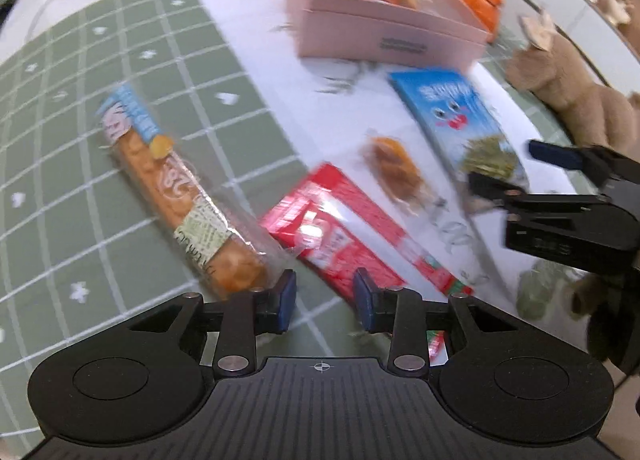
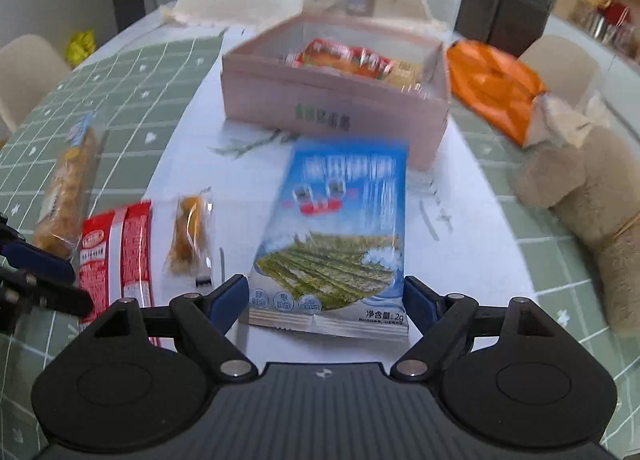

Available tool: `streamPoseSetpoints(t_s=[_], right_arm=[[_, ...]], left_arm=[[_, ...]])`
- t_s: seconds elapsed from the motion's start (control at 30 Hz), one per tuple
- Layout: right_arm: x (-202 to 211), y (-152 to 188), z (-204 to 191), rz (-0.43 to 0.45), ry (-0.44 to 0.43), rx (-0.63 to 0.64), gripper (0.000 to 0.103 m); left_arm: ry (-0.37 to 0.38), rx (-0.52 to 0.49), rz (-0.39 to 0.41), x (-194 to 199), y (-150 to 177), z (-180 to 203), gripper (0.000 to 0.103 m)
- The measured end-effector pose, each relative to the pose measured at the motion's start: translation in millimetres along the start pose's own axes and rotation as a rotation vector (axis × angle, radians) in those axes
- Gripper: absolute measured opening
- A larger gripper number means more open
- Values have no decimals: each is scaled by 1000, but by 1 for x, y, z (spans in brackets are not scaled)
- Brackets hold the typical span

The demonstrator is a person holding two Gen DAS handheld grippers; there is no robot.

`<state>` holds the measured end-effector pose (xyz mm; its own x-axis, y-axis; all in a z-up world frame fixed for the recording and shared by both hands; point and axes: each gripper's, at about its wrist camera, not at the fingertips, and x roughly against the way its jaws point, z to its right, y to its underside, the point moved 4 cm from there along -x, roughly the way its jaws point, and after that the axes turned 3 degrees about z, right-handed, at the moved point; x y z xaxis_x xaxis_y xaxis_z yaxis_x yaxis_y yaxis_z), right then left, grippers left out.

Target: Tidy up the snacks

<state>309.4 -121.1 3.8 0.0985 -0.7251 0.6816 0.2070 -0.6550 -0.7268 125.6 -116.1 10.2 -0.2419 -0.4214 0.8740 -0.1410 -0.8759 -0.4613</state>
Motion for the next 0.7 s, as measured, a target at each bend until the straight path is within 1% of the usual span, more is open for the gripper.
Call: streamPoseSetpoints(t_s=[0.03,0.07,0.13,0.2,0.23,0.27,0.3,0.33,0.4,0.43,0.47,0.57,0.6,0.63,0.7], right_arm=[[4,-3,-1,27,12,6,83],[7,-5,-2,51,14,11,83],[14,-6,-6,81,-12,15,83],[18,-4,-9,72,-51,21,82],[18,-1,-12,58,-59,29,76],[17,2,-15,44,-58,39,61],[17,7,-19,24,-63,49,56],[16,14,-24,1,-79,54,53],[16,24,-39,-29,-121,63,53],[20,28,-49,-19,-133,71,51],[22,29,-60,-13,-151,87,51],[25,28,-83,-27,-251,101,51],[27,26,-85,-29,-269,100,52],[29,25,-85,-20,-266,105,54],[35,22,-72,7,-211,106,62]], left_arm=[[-3,11,3,2,0,-3,35],[13,27,4,3,-1,0,35],[87,74,-15,3,-2,1,35],[130,97,-28,0,-2,7,35],[134,95,-29,-3,-4,11,35],[128,90,-28,-3,-4,14,35],[119,91,-23,-3,-4,14,35],[109,97,-15,-3,-5,12,35],[88,100,-3,-2,-8,6,35],[71,95,2,-1,-9,2,35],[49,89,6,-1,-10,-2,35],[-4,78,20,3,-11,-9,34],[-13,61,33,5,-11,-7,34],[-13,38,44,7,-10,-3,34],[-1,-35,52,8,-9,13,34]])
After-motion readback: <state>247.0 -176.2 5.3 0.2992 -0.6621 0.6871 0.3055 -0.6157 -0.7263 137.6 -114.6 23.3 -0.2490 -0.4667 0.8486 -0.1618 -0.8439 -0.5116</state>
